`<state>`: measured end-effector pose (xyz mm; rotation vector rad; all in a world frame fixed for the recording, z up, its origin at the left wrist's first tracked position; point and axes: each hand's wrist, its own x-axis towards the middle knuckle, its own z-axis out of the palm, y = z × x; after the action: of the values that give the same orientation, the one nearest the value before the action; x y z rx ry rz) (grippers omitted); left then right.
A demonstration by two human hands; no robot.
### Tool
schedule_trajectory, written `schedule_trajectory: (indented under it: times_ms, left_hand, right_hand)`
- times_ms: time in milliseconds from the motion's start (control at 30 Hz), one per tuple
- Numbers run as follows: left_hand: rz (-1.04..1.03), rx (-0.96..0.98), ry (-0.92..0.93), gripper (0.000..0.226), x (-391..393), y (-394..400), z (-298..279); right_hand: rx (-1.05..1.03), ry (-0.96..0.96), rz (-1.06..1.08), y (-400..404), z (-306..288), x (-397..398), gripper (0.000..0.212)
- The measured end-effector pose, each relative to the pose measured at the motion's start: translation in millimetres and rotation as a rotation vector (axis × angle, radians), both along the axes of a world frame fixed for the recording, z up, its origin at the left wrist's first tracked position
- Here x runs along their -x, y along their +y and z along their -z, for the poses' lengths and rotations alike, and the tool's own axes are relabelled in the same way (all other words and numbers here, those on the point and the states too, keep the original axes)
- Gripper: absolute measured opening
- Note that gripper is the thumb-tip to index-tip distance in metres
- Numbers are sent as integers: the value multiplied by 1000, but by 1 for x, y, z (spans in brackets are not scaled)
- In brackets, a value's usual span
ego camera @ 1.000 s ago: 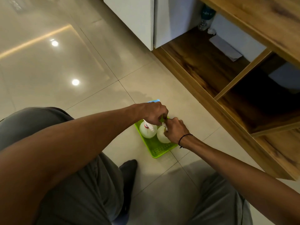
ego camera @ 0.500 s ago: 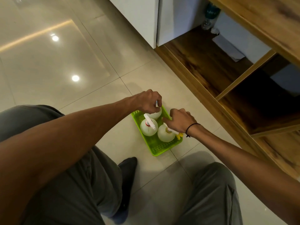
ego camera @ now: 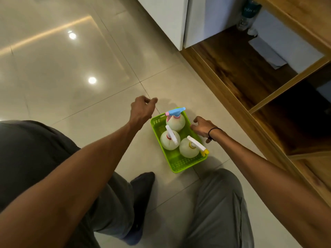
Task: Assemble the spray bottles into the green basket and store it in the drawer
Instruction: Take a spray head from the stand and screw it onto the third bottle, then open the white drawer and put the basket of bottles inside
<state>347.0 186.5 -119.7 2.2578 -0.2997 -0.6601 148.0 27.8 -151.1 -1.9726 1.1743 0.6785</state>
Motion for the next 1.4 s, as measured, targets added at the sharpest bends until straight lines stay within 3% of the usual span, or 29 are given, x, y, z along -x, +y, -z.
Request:
schedule_trajectory:
  times_ms: [167, 267, 500, 767, 900, 1033, 1167, 1300, 1400]
  left_hand:
    - [38, -200, 477, 41, 23, 33, 39]
    - [105, -212, 590, 38, 46, 39, 54]
    - [41, -141, 429, 39, 33, 20, 72]
    - [-28, -142, 419, 31, -19, -16, 75]
    - [-108, -95, 452, 31, -42, -36, 75]
    - [-135, -110, 491, 55, -60, -55, 69]
    - [-132, -162, 461, 41, -71, -65, 55]
    - [-190, -158, 414, 58, -82, -67, 18]
    - [-204, -118, 379, 38, -90, -76, -23]
  right_hand:
    - [-13, 4, -44, -2, 29, -4, 43]
    - [49, -2, -107, -1, 38, -10, 33]
    - [167, -7, -163, -22, 48, -43, 23]
    - [217, -9, -220, -66, 54, -111, 26]
    - [195, -30, -224, -86, 54, -139, 15]
    - [193, -32, -229, -103, 55, -161, 23]
    - [172, -24, -235, -116, 44, -176, 30]
    - [216, -61, -211, -133, 11, -191, 38]
    - [229, -141, -156, -152, -26, -205, 36]
